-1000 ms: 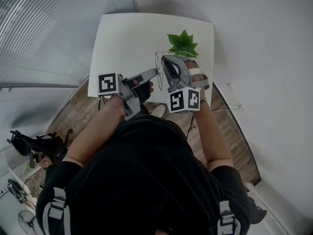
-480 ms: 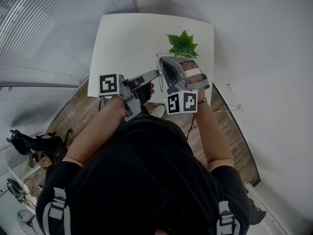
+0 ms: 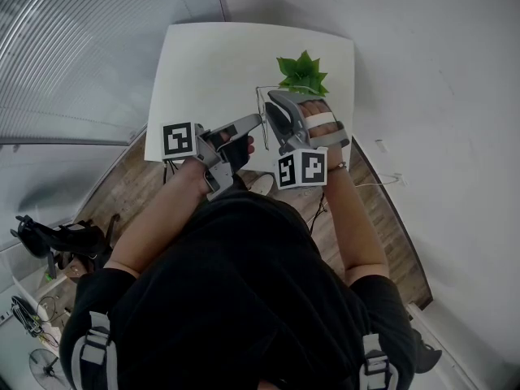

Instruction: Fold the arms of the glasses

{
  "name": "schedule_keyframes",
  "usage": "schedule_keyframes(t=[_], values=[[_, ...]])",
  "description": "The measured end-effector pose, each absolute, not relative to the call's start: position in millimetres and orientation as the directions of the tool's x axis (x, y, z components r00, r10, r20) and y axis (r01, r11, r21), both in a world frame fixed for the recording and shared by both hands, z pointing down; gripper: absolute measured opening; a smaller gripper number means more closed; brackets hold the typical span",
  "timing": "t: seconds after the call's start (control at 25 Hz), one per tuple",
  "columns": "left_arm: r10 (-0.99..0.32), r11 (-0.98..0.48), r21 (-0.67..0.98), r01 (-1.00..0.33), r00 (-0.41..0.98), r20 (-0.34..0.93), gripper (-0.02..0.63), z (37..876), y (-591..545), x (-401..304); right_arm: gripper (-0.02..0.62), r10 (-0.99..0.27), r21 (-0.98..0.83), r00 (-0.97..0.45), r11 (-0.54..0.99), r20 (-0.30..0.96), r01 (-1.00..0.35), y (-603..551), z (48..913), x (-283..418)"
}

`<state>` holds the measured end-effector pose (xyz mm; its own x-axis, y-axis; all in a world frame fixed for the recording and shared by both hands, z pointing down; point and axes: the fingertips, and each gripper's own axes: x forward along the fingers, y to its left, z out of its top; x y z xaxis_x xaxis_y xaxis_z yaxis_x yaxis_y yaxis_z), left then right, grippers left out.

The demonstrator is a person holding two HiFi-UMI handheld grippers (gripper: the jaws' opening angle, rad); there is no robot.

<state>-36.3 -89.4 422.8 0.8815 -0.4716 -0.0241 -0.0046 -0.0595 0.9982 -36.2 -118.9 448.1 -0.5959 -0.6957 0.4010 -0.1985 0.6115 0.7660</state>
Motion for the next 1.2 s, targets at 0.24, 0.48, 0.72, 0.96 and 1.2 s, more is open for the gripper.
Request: schedule_keyframes(t=[0.24,0.48,0.72,0.96,1.2], values=[[-0.484,-0.063,0.998,-0.006,0.874,-0.026,0.012,421.8,-92.7,-38.6,0.144,-0.716,0.757,-0.588,0.604,0.375,-0.252,-121.6,438.5,-21.9],[-0.500,-0.070,0.997,-0.009,0.866,-0.027,0.012,419.3,-97.0,-43.1,0.143,-0.750,0.684,-0.582,0.604,0.314,-0.409,-128.6,415.0,10.2],[-0.501,-0.077,0.997,-0.010,0.865,-0.030,0.012,416.1,-97.1,-43.1,0.141,-0.778,0.585,-0.537,0.612,0.326,-0.532,-153.1,420.0,48.7],[-0.497,-0.072,0.997,-0.009,0.867,-0.028,0.012,418.0,-96.5,-39.2,0.126,-0.760,0.533,-0.532,0.645,0.373,-0.547,-164.9,435.1,66.6],[-0.494,-0.075,0.997,-0.013,0.869,-0.025,0.012,417.9,-97.2,-39.7,0.102,-0.734,0.516,-0.543,0.676,0.408,-0.527,-165.5,441.3,65.3]])
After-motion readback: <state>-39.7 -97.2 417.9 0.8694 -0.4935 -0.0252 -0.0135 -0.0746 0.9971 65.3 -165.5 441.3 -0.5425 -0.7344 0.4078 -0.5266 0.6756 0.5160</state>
